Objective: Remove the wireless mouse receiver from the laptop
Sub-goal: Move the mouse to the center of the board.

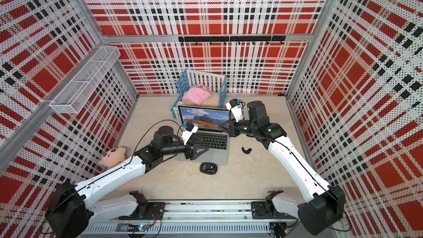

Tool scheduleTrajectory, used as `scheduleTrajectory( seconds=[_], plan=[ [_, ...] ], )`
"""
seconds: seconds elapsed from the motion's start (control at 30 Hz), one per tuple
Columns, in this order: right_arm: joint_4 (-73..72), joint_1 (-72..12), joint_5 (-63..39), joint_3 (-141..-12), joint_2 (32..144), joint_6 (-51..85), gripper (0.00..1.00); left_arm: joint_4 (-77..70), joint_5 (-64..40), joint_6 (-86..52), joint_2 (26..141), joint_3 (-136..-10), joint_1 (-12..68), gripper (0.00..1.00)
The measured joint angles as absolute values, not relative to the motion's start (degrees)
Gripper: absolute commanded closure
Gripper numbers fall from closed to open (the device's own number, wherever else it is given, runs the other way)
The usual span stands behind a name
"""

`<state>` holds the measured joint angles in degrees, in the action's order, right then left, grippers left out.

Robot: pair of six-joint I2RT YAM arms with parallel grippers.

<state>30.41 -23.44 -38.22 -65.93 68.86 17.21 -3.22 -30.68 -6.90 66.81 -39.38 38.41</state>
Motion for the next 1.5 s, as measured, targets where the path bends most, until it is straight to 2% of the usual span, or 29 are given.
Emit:
scheduleTrajectory(
  seconds=[0.1,0.3,0.4,0.57,0.9,1.23,1.33,1.5],
  plan=[
    [32.32,-23.44,-36.25,-62.72,67.0,15.92,1.0,-1.5,-24.43,-1.96,68.82,-38.65,42.63,0.11],
    [33.89,-23.44,-34.06,-56.93,63.83,15.11,1.0,-2.09,-12.27,7.18,70.78,-33.78,51.03,0.08],
    [34.04,-23.44,-34.09,-55.72,63.4,15.03,1.0,-3.51,-9.56,9.65,71.29,-29.95,53.49,0.06],
    [33.95,-23.44,-35.07,-55.48,63.44,14.81,1.0,-3.9,-5.37,12.8,70.81,-27.68,54.72,0.0],
    [31.57,-23.44,-38.94,-55.51,65.08,15.35,1.0,2.68,0.49,24.34,80.14,-34.44,58.28,0.01],
    [28.88,-23.44,-39.86,-54.72,64.6,17.32,1.0,9.74,0.58,33.34,86.96,-40.88,56.93,0.0],
    [28.82,-23.44,-39.81,-54.13,64.03,17.67,1.0,12.14,-1.08,35.77,90.45,-43.79,55.53,0.05],
    [28.73,-23.44,-39.4,-54.02,63.16,17.69,1.0,15.88,-5.34,38.72,95.77,-49.17,54.06,0.25]
  ],
)
